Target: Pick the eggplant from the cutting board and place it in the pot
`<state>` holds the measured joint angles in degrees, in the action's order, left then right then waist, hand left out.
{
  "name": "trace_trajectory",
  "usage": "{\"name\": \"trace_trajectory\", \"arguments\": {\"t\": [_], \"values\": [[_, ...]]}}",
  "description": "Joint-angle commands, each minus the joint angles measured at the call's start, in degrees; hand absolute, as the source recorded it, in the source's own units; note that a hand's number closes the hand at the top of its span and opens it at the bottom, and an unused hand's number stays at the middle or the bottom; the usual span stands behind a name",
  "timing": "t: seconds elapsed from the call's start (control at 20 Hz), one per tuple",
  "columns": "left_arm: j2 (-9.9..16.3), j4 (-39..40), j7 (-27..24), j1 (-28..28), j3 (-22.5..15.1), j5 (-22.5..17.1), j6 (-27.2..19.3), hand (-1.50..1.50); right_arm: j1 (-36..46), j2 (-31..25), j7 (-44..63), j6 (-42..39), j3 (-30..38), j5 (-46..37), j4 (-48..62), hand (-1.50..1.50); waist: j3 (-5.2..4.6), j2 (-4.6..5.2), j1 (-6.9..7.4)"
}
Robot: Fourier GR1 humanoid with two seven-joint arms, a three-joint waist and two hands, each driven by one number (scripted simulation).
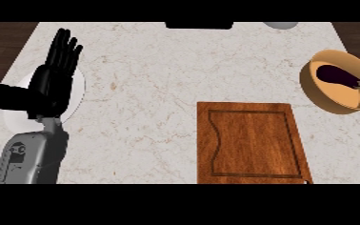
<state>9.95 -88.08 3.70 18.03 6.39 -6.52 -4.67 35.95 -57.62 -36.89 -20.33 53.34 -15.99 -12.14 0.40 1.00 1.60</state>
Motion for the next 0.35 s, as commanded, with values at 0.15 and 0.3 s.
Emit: {"name": "trace_trajectory", "arguments": {"t": [0.15, 0.3], "values": [[0.8, -2.6, 0.9, -1.9, 0.2, -1.5, 1.9, 0.0, -3.9, -3.8, -1.5, -3.0, 2.1, 2.0, 2.1, -1.5, 0.16, 0.01, 0.87], [-0.4, -0.7, -0.3, -1.2, 0.1, -0.2, 0.0, 0.0, -6.1, -5.9, -1.9, -4.8, 2.2, 2.0, 2.3, -1.5, 0.23, 0.19, 0.36]]}}
